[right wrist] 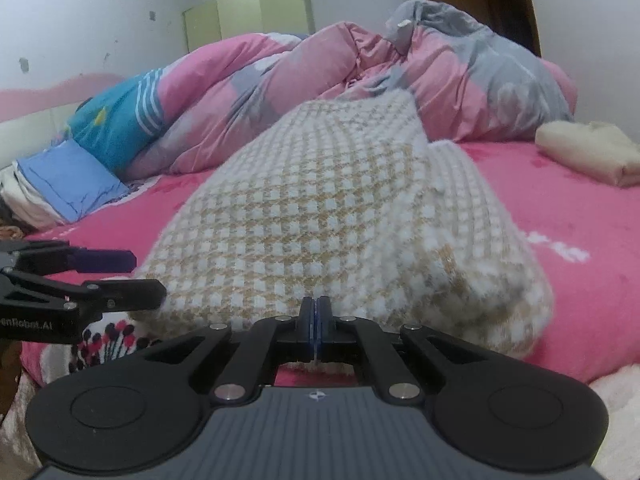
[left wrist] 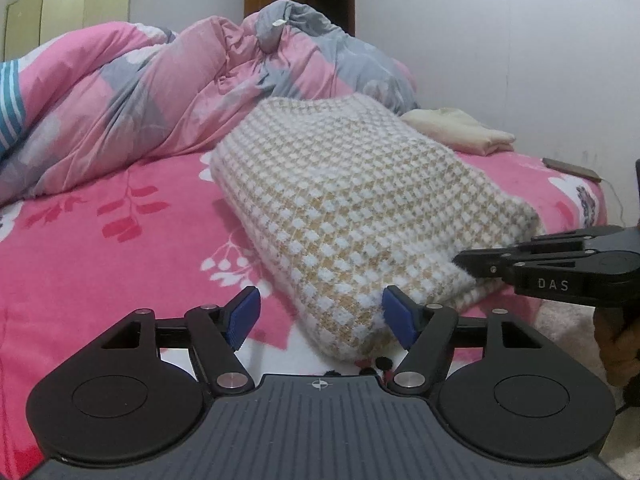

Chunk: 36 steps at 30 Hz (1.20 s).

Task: Fold clothes

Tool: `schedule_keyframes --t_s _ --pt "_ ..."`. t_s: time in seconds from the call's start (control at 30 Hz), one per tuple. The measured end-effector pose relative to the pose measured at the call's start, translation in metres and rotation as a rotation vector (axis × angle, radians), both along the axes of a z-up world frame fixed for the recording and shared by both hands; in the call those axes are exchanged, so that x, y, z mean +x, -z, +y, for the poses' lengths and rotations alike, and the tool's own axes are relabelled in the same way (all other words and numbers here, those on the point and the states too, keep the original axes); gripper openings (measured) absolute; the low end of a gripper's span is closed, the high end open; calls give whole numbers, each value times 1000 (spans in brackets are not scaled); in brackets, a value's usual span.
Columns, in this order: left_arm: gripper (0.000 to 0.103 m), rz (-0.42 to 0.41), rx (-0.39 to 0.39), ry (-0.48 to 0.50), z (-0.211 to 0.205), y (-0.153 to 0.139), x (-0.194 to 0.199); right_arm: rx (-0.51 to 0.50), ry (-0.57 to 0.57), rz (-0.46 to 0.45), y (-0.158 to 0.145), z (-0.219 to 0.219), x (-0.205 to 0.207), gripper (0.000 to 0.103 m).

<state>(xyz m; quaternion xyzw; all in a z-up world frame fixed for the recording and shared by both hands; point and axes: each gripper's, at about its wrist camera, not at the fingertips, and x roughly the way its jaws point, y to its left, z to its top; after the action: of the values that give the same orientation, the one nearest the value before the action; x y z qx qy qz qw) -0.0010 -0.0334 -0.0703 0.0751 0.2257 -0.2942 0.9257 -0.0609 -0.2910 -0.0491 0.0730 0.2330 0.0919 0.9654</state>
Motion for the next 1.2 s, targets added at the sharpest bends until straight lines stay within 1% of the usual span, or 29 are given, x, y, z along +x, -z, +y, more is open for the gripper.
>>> schedule_keyframes --t_s 0.1,0.2,0.23,0.27,0.37,0.47,0.5,0.53,0.57,0.6,0.73,0.8,0.87,0.93,1.0,1.03,1.07,1.1,1.13,1.17,1.2 --pt "68 7 -8 6 3 -8 1 115 30 -3 -6 -21 -9 0" --pt "68 -16 -18 19 3 -21 0 230 60 -7 -12 -43 -19 1" --pt "68 -27 -22 25 2 -26 0 268 70 -8 -14 -50 -22 3" --pt "68 -37 -30 33 1 -30 1 306 81 -9 -16 -57 -25 7" --pt "68 -67 -52 60 -11 -41 11 386 113 -2 -15 -82 -32 8" --pt "68 -94 -68 90 -28 -48 24 442 130 -8 -15 -98 -37 8" --pt "68 -102 -70 100 -34 -50 27 448 145 -17 -16 -102 -39 10" --pt "68 -113 -69 111 -40 -51 30 447 160 -24 -17 -106 -40 18" --pt "68 -124 -68 123 -46 -51 32 443 175 -30 -18 -110 -41 29" --pt "68 -134 -65 135 -52 -51 35 447 187 -32 -18 -116 -40 31" --pt "68 -159 -38 175 -75 -46 43 452 197 -13 -16 -134 -22 31" --pt "68 -168 -25 189 -83 -42 45 455 151 5 -15 -139 -7 31" --pt "68 -170 -15 200 -90 -38 47 424 102 32 -15 -139 10 31" --pt "68 -158 -11 206 -96 -33 49 408 79 68 -12 -138 24 31" --pt "68 -147 -10 212 -100 -29 50 399 49 105 -9 -137 37 29" --pt "68 -142 -8 216 -102 -28 51 393 35 113 -7 -136 41 25" --pt "68 -137 -6 220 -103 -26 51 380 13 105 -7 -134 43 14" --pt "68 -135 -3 228 -105 -25 51 371 -4 88 -8 -133 40 10" --pt "68 -137 -1 240 -107 -25 50 372 -12 58 -11 -134 35 4" --pt "68 -139 -1 250 -109 -25 49 373 -19 29 -15 -134 30 4" --pt "68 -138 -2 259 -110 -24 48 362 -4 24 -16 -135 26 3"
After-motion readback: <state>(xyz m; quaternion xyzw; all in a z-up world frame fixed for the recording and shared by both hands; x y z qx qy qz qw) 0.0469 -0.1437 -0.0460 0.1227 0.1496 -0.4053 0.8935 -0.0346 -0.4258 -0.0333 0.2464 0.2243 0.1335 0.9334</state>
